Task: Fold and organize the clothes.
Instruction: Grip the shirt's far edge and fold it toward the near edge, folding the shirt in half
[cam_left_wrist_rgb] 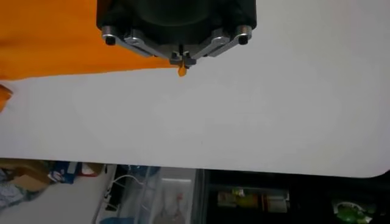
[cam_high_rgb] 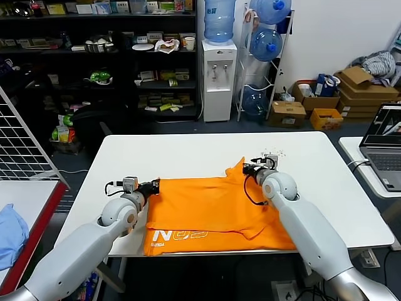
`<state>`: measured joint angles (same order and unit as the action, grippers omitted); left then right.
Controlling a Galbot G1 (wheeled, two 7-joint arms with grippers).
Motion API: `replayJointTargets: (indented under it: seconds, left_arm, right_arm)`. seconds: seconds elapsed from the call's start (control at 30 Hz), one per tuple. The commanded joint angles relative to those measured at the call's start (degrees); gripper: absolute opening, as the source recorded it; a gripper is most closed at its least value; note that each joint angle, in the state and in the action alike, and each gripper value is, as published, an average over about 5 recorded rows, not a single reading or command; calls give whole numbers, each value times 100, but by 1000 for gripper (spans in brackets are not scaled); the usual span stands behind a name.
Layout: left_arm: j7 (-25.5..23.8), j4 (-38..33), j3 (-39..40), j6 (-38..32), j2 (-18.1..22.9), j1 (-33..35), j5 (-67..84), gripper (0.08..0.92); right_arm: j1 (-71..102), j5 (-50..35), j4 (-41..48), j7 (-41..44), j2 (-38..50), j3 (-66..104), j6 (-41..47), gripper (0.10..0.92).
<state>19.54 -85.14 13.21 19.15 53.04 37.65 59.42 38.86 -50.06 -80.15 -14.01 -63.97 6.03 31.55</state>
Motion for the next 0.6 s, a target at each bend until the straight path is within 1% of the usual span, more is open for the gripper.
replayJointTargets:
  seconds: [0.03,0.13,0.23,0.4,0.6]
  left_arm:
    - [38,-1046,-750,-150,-224,595,-91,93]
    - [95,-1659,-1010,-143,-377,970,-53,93]
    - [152,-2127,-1159,-136,-532,1334,-53,93]
    - [251,-2617,-1268,-134,-754,1899,-99,93]
    - [357,-3036,-1250,-133,-924,2331,-146,93]
  right_arm:
    - [902,-202,-1290,-23,459,555,-163,122]
    - [1331,-341,-1772,-157,637,727,-62,122]
    - [1678,-452,-2216,-295,785,842,50,122]
    - [2299,-602,-2889,-479,994,1099,214,122]
    - [3092,-797,-3577,-654,1268,1572,353,122]
